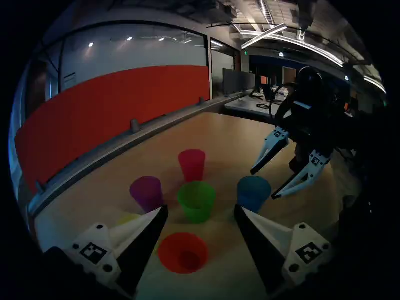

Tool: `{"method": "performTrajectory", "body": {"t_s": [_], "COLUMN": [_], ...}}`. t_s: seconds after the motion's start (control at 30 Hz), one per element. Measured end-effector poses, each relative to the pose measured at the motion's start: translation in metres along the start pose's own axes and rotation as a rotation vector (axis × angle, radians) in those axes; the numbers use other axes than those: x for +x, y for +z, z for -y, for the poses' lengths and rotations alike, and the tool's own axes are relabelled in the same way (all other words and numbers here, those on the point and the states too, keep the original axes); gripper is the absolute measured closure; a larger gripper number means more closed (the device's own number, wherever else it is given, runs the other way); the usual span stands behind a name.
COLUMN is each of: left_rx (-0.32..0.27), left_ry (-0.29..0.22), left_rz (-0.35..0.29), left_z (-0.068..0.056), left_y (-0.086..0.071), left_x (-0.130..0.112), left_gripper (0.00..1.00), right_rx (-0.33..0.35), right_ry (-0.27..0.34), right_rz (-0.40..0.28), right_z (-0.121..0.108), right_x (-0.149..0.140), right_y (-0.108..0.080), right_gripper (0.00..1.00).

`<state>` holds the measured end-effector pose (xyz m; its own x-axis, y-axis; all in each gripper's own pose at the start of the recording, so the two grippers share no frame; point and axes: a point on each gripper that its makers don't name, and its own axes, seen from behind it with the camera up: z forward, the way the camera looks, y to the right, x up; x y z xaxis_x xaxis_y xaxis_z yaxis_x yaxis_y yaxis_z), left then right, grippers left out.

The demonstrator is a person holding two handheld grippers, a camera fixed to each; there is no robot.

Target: Pour water

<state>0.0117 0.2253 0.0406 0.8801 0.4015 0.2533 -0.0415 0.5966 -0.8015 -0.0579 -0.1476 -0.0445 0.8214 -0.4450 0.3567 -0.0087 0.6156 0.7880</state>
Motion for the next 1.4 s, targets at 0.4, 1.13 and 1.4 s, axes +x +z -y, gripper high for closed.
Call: {"method": "performTrajectory", "body": {"t_s": [0.4,1.13,1.4], "left_rx": [-0.001,0.003,0.001], "left_ry": [-0.004,-0.01,-0.015], "left_rz": [0.03,0.068,0.068], "left_z": [0.002,0.005,0.005], "left_y": [0.012,0.027,0.027], "left_x": [-0.011,-0.022,-0.022], "left_gripper": [0.01,0.01,0.01], "right_rx": [-0.001,0.005,0.008], "right_ry": [-0.002,-0.009,-0.013], "right_rz": [0.012,0.017,0.019], "right_z": [0.0,-0.001,0.0], "right_x": [-0.007,-0.01,-0.011], "right_y": [0.017,0.041,0.04], "right_gripper": [0.0,0.03,0.09]}}
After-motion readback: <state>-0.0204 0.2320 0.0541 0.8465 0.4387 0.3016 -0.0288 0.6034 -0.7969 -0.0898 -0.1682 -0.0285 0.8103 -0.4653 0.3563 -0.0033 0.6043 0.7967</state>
